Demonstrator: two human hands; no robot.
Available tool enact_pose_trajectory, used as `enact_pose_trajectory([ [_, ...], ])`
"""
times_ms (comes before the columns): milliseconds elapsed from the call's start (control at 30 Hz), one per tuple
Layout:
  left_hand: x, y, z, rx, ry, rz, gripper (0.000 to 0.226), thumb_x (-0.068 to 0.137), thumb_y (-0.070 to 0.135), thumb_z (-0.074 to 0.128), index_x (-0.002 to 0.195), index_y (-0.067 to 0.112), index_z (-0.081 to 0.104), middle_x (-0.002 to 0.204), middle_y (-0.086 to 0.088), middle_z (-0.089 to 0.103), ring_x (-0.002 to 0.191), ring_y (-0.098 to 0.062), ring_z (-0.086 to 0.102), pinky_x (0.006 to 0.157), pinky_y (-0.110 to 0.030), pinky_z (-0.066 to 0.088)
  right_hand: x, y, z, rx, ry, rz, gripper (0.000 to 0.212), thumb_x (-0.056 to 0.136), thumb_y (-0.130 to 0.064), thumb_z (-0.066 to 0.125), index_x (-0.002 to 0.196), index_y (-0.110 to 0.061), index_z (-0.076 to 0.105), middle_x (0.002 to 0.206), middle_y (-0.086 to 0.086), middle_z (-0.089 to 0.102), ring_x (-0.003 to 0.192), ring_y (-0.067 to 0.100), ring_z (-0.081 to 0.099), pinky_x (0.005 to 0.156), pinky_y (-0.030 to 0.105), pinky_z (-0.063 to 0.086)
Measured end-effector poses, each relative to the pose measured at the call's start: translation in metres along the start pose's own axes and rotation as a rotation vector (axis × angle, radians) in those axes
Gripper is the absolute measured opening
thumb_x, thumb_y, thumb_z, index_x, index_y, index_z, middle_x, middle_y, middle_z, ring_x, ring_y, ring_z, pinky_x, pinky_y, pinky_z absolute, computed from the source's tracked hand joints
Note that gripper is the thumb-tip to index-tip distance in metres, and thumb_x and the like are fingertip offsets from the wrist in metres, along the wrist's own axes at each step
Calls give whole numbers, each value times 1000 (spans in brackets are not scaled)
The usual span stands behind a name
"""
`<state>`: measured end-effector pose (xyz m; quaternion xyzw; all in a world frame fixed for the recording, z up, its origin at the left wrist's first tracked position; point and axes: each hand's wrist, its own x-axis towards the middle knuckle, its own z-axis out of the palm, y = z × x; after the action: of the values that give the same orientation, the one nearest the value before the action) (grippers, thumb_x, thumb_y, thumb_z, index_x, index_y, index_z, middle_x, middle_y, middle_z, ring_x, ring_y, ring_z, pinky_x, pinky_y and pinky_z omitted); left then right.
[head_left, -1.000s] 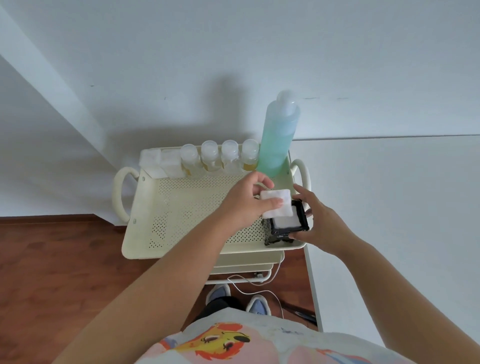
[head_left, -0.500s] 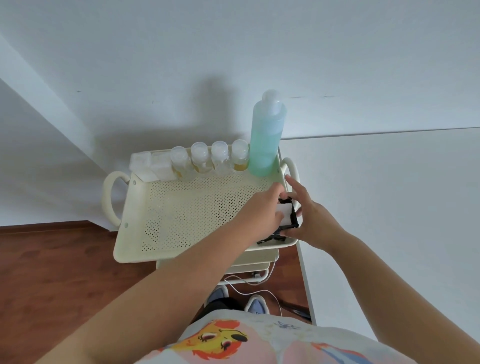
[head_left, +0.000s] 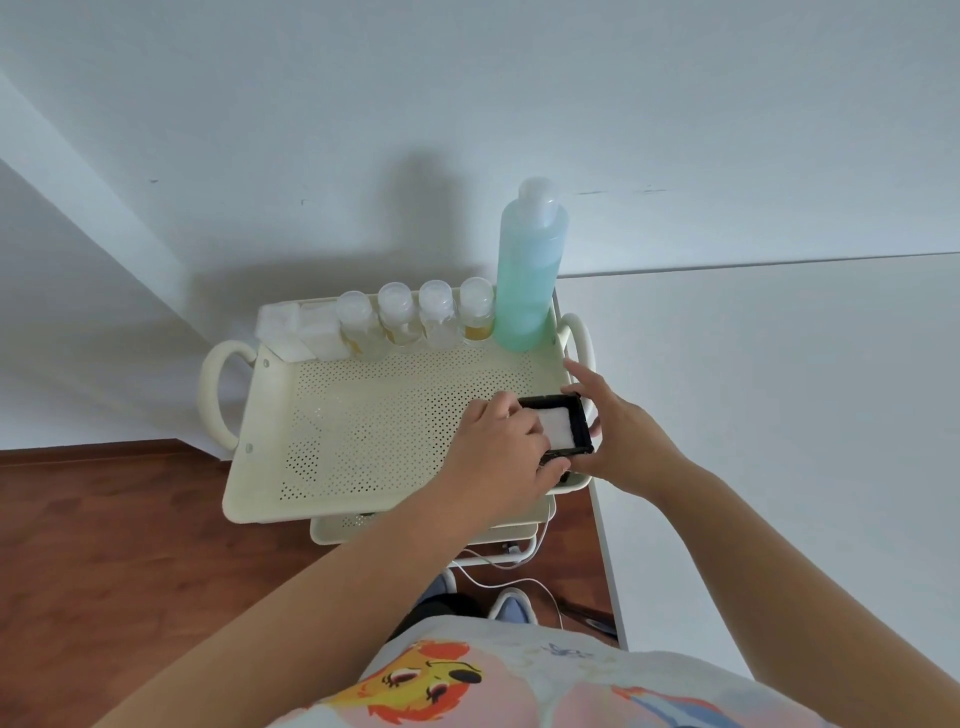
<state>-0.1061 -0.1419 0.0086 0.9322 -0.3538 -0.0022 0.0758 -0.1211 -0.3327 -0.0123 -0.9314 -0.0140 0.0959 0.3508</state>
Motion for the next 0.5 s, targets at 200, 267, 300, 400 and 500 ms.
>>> enact_pose_trajectory([
  [200, -4, -8, 6, -231, 67, -50, 34, 91, 50, 49, 105, 31, 74, 114, 19, 66, 124, -17, 40, 101, -36, 23, 2, 1, -2, -63, -14, 38, 86, 62, -40, 82, 136, -43, 39, 123, -23, 50, 81, 4, 57, 68, 23, 44],
  [267, -9, -18, 4, -355, 116, -93, 33, 92, 49, 48, 108, 33, 72, 116, 21, 64, 119, -10, 40, 97, -33, 25, 2, -1, -2, -71, -15, 49, 87, 61, -40, 83, 135, -44, 37, 122, -23, 50, 82, 5, 56, 69, 24, 45],
  [300, -12, -26, 5, -393, 139, -120, 34, 92, 49, 46, 110, 33, 71, 116, 21, 64, 117, -8, 41, 97, -32, 26, 2, -1, -2, -75, -13, 50, 87, 61, -39, 82, 135, -45, 36, 123, -23, 50, 84, 5, 56, 70, 25, 45],
  [400, -27, -56, 10, -514, 169, -276, 30, 93, 46, 49, 110, 33, 69, 113, 20, 63, 111, -4, 47, 98, -33, 31, 2, -2, -3, -70, -23, 71, 87, 62, -38, 81, 134, -48, 34, 126, -22, 49, 90, 8, 54, 74, 28, 46],
  [500, -42, -85, 19, -775, 189, -556, 22, 92, 43, 54, 105, 33, 70, 109, 22, 63, 106, 3, 54, 98, -33, 39, 3, -2, -1, -74, -41, 83, 88, 62, -40, 79, 137, -48, 32, 131, -18, 49, 101, 10, 48, 79, 29, 42],
])
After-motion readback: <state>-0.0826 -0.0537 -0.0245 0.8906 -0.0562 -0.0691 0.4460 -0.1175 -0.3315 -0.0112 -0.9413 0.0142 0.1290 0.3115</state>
